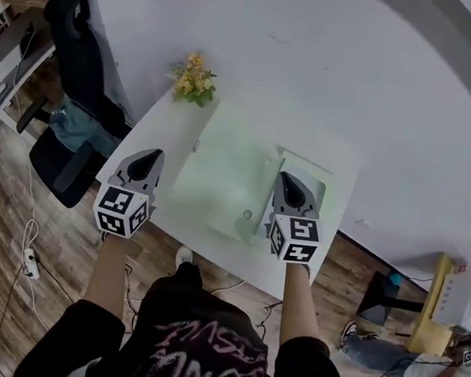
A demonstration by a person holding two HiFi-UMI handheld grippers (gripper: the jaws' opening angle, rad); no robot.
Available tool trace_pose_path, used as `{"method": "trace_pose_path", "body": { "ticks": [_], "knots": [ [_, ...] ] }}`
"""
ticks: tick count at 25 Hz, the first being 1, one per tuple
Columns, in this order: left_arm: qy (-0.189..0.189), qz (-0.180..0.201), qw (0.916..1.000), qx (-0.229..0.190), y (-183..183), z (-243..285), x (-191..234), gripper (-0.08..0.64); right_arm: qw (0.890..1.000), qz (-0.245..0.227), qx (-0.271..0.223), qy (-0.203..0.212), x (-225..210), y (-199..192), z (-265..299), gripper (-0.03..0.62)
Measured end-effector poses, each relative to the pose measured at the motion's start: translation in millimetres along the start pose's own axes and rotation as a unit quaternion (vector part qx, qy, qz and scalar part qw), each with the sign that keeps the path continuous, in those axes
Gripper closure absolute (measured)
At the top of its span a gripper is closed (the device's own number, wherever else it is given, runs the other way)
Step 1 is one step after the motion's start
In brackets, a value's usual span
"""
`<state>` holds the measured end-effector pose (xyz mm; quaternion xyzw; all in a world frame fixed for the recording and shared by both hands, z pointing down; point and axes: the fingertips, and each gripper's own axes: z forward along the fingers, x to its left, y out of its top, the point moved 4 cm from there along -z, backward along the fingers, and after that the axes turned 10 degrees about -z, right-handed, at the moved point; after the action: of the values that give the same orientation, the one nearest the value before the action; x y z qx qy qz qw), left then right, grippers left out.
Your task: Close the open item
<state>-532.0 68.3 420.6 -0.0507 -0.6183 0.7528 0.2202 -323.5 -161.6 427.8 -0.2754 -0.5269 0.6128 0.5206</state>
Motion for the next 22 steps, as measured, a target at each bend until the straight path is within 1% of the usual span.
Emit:
{"method": "trace_pose_path", "body": {
  "ticks": [4, 7, 10, 12, 16, 22],
  "knots": [
    [-0.025, 0.000, 0.9994, 0.022, -2, 27, 22, 0.546, 1.000, 0.008, 0.015, -0.019, 4, 1, 22, 0.566],
    [-0.050, -0.003, 0.9980, 0.037, -6, 49, 33, 0.546, 0.999, 0.023, 0.018, -0.046, 0, 3, 33, 0.566],
    [-0.071, -0.001, 0.9963, 0.047, -11, 66, 37, 0.546, 0.997, 0.030, 0.023, -0.074, -7, 3, 37, 0.566],
    [-0.085, 0.003, 0.9950, 0.053, -15, 74, 34, 0.546, 0.995, 0.032, 0.030, -0.085, -12, 0, 37, 0.566],
    [-0.096, -0.002, 0.9934, 0.063, -23, 87, 33, 0.546, 0.994, 0.032, 0.039, -0.095, -19, -8, 36, 0.566],
    [-0.113, 0.014, 0.9902, 0.082, -37, 95, 26, 0.546, 0.993, 0.043, 0.043, -0.105, -30, -21, 32, 0.566]
  ]
}}
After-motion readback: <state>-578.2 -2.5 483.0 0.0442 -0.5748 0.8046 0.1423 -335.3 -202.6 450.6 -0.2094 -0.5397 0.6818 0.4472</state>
